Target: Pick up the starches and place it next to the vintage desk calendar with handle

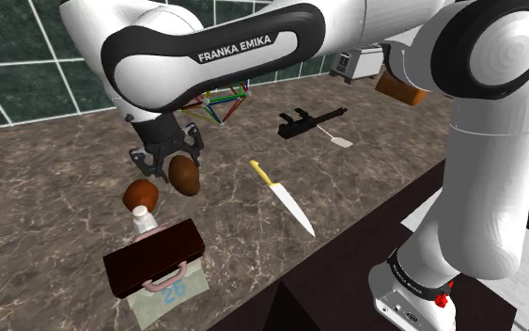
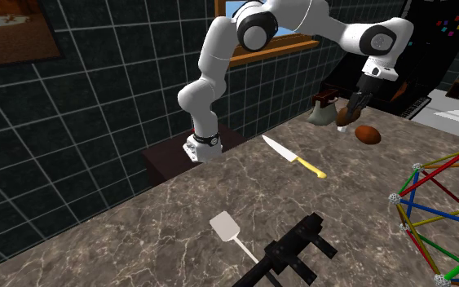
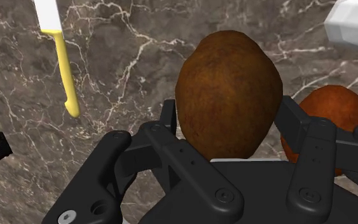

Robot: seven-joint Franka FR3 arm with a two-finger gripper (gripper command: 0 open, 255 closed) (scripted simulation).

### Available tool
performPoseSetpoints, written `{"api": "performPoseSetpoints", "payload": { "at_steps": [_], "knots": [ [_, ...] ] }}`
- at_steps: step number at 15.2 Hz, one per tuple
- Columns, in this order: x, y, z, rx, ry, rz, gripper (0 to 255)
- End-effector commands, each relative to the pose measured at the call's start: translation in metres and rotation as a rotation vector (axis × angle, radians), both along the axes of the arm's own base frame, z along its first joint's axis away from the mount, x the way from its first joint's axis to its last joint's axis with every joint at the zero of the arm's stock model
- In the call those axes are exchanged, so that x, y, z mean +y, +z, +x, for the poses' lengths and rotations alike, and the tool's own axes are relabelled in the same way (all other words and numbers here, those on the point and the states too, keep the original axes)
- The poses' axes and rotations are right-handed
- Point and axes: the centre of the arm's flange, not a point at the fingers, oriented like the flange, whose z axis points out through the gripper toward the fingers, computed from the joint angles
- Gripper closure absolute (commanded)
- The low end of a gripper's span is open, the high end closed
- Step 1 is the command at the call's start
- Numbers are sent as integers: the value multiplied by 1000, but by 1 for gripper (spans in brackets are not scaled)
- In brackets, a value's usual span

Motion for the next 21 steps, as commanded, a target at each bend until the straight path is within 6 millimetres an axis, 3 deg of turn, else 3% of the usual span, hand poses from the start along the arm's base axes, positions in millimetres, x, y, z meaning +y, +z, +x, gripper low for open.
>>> {"api": "performPoseSetpoints", "payload": {
  "at_steps": [1,15,21],
  "knots": [
    [1,-11,0,0,0,0,255],
    [1,-85,0,0,0,0,255],
    [1,-88,0,0,0,0,255]
  ]
}}
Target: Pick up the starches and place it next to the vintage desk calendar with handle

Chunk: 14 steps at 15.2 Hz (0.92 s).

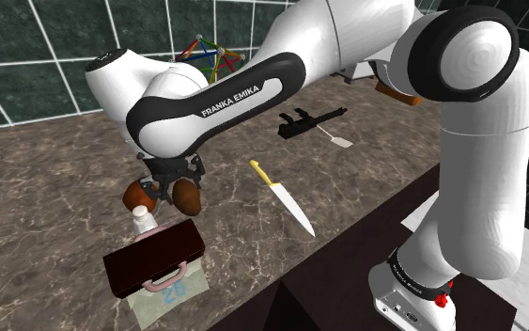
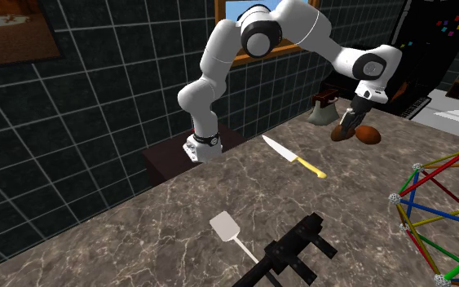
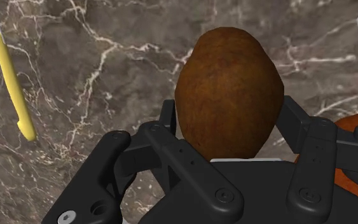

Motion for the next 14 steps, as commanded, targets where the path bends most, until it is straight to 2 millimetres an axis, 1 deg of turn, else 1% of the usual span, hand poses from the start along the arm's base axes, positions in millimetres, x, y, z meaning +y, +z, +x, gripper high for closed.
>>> {"api": "performPoseSetpoints", "payload": {
  "at_steps": [1,2,3,8,11,12,14],
  "knots": [
    [1,-6,-3,13,4,-4,255],
    [1,-6,-3,13,4,-4,255],
    [2,-6,-4,13,4,-4,0],
    [1,-6,-3,13,4,-4,0],
    [11,32,-1,13,4,-4,0],
    [13,42,0,13,4,-4,0],
    [13,42,0,13,4,-4,0]
  ]
}}
